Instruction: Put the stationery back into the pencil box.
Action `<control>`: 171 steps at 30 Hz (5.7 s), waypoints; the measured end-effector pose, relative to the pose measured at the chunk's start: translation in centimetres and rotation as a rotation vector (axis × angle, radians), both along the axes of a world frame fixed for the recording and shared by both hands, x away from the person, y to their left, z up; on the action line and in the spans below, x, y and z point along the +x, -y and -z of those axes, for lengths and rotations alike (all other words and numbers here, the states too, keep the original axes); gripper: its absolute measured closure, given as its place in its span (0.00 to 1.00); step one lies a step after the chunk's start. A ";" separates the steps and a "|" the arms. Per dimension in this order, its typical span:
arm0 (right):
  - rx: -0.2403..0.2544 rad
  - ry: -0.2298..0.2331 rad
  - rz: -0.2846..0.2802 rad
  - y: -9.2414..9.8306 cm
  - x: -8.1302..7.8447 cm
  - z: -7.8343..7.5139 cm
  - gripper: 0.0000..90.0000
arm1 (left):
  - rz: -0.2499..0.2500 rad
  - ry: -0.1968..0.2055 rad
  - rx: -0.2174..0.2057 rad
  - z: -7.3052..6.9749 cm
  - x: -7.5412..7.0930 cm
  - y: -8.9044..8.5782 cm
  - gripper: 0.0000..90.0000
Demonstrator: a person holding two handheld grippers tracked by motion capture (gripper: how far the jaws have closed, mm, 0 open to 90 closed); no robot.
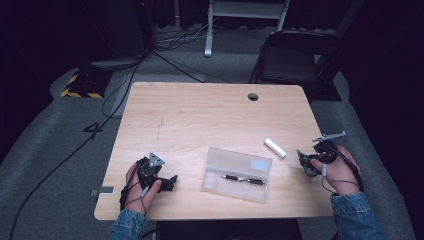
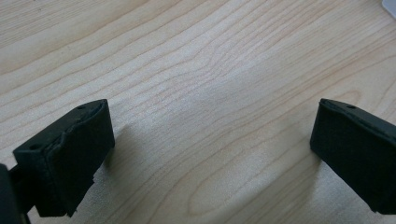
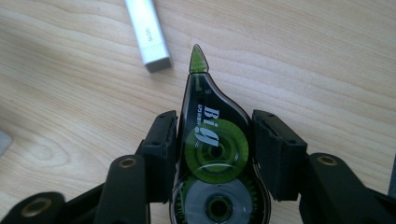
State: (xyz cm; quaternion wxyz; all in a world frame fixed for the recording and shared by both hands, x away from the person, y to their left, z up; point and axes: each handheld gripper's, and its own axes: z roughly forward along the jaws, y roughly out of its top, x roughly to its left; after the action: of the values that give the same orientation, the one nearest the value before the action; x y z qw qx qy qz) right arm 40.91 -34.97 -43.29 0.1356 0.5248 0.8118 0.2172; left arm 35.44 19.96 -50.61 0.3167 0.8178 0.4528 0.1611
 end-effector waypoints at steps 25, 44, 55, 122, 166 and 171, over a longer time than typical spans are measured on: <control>0.027 0.119 -0.046 -1.4 -1.9 -4.0 0.59 | 0.000 0.001 0.001 0.0 0.0 0.0 0.00; 0.106 0.164 -0.236 -5.9 -2.9 -5.9 0.59 | 0.002 -0.004 -0.002 0.0 -0.5 0.2 0.00; 0.145 0.162 -0.364 -8.5 -4.1 -6.6 0.59 | 0.000 -0.002 -0.004 0.0 -0.5 0.2 0.00; -0.008 -0.066 -0.768 -17.0 -4.3 1.1 0.59 | 0.007 0.003 0.004 0.0 -0.5 0.1 0.00; 0.003 -0.174 -0.821 -17.2 -4.4 2.6 0.55 | 0.012 0.001 0.000 0.0 -0.5 0.1 0.00; 0.006 -0.177 -0.819 -17.1 -4.4 2.6 0.55 | 0.013 0.002 0.000 0.0 -0.4 0.1 0.00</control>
State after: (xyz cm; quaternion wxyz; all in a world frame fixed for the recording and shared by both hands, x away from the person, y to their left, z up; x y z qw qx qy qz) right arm 36.51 -17.84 -45.84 -0.0336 0.1758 0.9612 0.2099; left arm 35.00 19.85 -50.62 0.3182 0.8204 0.4474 0.1597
